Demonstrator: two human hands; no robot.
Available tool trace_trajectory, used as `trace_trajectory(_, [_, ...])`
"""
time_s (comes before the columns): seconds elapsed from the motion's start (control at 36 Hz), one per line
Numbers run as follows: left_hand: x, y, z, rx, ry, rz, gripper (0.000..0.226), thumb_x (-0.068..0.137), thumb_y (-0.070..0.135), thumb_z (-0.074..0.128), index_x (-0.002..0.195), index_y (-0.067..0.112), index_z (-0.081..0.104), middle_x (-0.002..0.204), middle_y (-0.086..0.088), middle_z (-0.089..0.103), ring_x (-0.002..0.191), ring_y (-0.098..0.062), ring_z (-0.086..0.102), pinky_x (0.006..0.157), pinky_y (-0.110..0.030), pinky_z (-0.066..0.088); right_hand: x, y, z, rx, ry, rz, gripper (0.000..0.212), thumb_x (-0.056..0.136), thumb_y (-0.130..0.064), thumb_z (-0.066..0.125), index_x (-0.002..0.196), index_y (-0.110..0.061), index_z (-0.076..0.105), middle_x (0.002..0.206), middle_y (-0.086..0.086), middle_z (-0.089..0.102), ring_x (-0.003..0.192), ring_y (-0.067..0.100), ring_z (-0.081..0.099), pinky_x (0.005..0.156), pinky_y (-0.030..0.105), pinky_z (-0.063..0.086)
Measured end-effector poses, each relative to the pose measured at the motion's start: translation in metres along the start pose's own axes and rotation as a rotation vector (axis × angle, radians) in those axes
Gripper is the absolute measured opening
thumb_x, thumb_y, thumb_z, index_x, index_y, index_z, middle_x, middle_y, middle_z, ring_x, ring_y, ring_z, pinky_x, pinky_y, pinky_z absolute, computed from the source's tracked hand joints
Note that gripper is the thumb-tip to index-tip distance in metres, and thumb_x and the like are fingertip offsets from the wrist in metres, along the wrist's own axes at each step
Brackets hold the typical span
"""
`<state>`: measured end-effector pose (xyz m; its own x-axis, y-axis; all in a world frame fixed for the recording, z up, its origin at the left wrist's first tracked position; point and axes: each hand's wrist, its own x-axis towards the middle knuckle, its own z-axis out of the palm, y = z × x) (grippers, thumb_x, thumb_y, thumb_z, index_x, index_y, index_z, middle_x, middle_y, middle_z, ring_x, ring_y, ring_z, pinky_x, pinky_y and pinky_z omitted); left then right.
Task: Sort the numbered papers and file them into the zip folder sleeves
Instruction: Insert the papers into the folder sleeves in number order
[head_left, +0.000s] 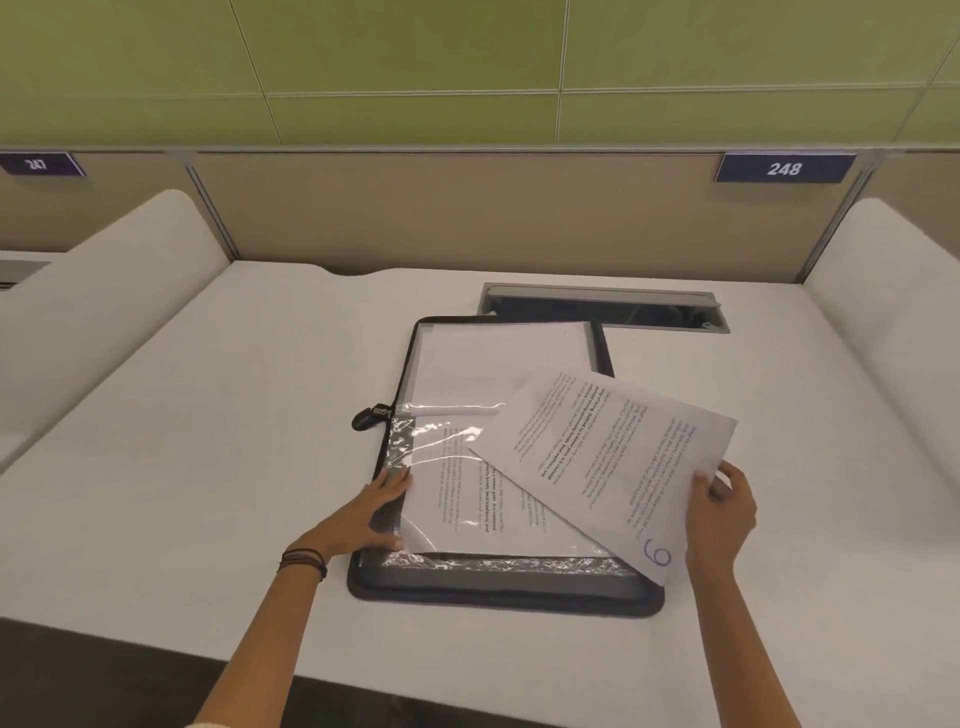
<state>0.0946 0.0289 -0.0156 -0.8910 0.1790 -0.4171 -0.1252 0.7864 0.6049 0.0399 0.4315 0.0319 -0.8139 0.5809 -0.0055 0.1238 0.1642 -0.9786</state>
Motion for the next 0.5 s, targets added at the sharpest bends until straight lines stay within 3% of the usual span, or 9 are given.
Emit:
trace_trajectory(0.14, [0.006, -0.001, 0.005, -0.079, 0.154, 0.051, 0.097, 0.081, 0.019, 0.073, 0.148, 0.028, 0.004, 0.154, 0.013, -0.005, 0.145, -0.017, 0.002, 0.116, -0.04, 0.016, 0.003, 0.005, 0.002, -0.052, -0.058, 0.026, 0.019, 0.093, -0.007, 0.051, 0.107, 0.003, 0.059, 0.099, 0.017, 0.064, 0.078, 0.025, 0.057, 0.072, 0.031, 0.044])
trace_trajectory(0.28, [0.014, 0.004, 0.006, -0.148, 0.343, 0.109, 0.088, 0.078, 0.02, 0.075, 0.143, 0.034, 0.017, 0.15, 0.015, 0.008, 0.139, -0.008, 0.01, 0.115, -0.036, 0.018, 0.007, 0.004, 0.004, -0.04, -0.04, 0.039, 0.019, 0.094, -0.007, 0.048, 0.105, 0.003, 0.06, 0.103, 0.018, 0.064, 0.081, 0.025, 0.056, 0.073, 0.031, 0.042])
trace_trajectory(0.39, [0.022, 0.005, 0.007, -0.143, 0.51, 0.118, 0.048, 0.079, 0.008, 0.073, 0.12, 0.028, 0.056, 0.144, 0.003, 0.038, 0.131, -0.016, 0.038, 0.105, -0.026, 0.033, 0.014, 0.003, 0.002, 0.01, -0.044, 0.062, 0.012, 0.093, -0.008, 0.049, 0.097, -0.005, 0.06, 0.101, 0.02, 0.065, 0.08, 0.027, 0.058, 0.073, 0.032, 0.044])
trace_trajectory(0.5, [0.032, 0.014, 0.004, -0.124, 0.628, 0.088, 0.028, 0.081, -0.006, 0.065, 0.103, 0.012, 0.07, 0.129, -0.009, 0.057, 0.117, -0.024, 0.053, 0.099, -0.025, 0.04, 0.022, 0.0, -0.001, 0.134, -0.092, 0.152, 0.014, 0.094, -0.009, 0.05, 0.104, -0.006, 0.059, 0.098, 0.015, 0.064, 0.07, 0.021, 0.059, 0.062, 0.026, 0.045])
